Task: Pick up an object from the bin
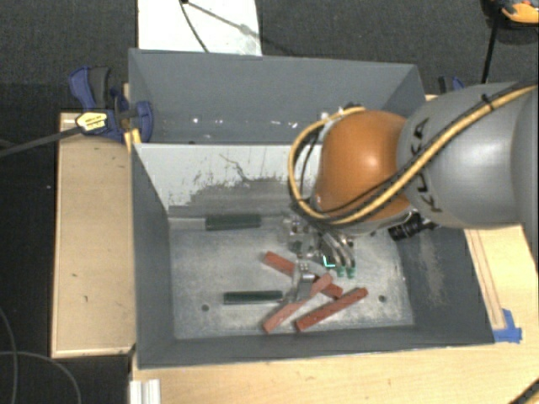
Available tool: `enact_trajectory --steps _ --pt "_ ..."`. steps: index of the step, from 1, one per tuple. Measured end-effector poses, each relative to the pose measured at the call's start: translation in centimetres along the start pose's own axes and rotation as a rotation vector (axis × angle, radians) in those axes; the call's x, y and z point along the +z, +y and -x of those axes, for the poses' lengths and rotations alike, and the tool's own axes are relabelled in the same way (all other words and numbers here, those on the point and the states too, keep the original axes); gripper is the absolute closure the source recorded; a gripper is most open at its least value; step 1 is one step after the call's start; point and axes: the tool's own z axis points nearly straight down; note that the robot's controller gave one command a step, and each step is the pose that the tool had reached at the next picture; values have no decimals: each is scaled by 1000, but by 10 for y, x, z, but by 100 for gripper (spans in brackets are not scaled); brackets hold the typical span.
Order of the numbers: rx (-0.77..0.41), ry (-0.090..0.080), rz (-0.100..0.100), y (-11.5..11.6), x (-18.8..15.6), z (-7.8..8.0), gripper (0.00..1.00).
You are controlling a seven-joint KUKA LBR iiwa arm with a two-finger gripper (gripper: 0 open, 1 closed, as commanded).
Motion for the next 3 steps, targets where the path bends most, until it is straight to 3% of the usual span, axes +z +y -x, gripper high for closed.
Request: enact_trajectory --steps 1,2,3 --pt "2 -8 1 0 -4 2 0" --pt "78 -14 2 6 23 -3 0" --pt "78 -10 1 31 70 -16 0"
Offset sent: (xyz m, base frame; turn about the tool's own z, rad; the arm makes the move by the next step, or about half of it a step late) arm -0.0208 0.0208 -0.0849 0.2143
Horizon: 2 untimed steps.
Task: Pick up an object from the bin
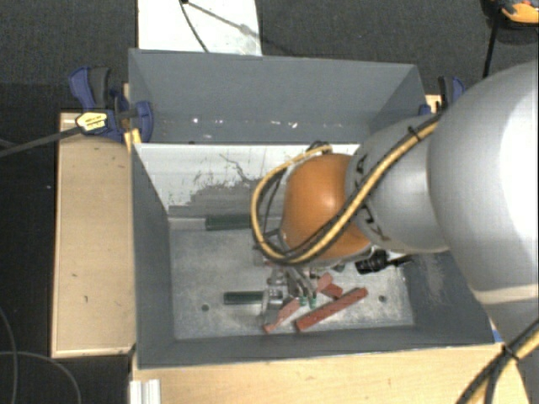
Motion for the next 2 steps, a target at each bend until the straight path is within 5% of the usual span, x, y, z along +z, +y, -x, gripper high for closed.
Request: enact_trajectory --steps 1,2 --pt "99 3 0 37 -22 -17 100" --pt "100 3 0 37 -22 -17 100"
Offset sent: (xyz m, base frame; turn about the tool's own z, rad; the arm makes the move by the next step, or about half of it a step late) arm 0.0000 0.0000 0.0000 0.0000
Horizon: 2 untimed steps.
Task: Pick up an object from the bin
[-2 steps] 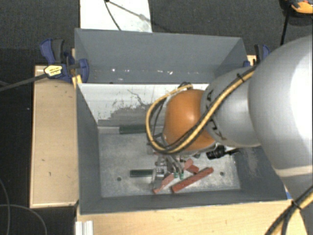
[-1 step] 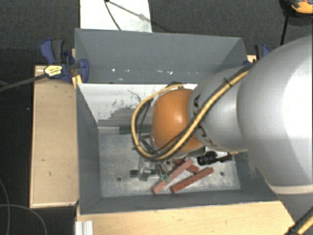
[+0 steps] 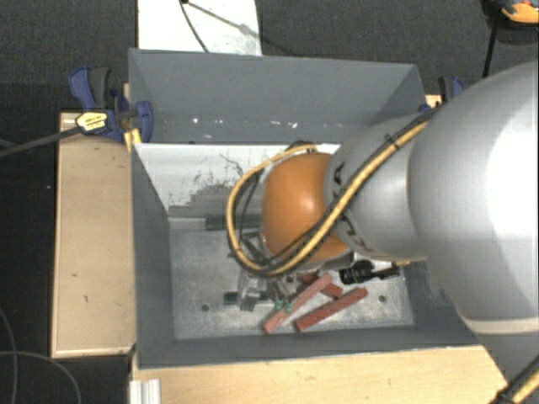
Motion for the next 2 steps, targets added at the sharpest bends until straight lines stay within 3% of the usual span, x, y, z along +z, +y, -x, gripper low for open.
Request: enact_trajectory --steps 2 --pt "6 3 -2 4 -113 11 100"
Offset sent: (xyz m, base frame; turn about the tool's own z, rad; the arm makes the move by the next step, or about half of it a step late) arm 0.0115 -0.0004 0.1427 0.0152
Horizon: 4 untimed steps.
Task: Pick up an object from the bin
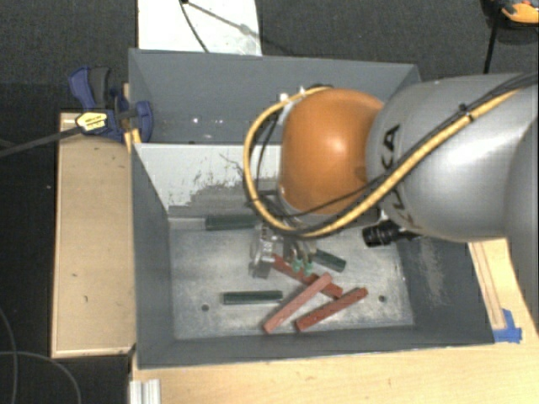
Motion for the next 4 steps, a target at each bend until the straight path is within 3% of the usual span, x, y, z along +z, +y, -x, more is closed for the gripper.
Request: enact_trajectory --steps 1,2,3,4 --pt "28 -5 2 25 11 -8 0" --pt "32 -1 1 31 23 -11 0" --pt "39 -11 6 37 70 16 0" --pt "-8 -2 -1 67 97 4 0"
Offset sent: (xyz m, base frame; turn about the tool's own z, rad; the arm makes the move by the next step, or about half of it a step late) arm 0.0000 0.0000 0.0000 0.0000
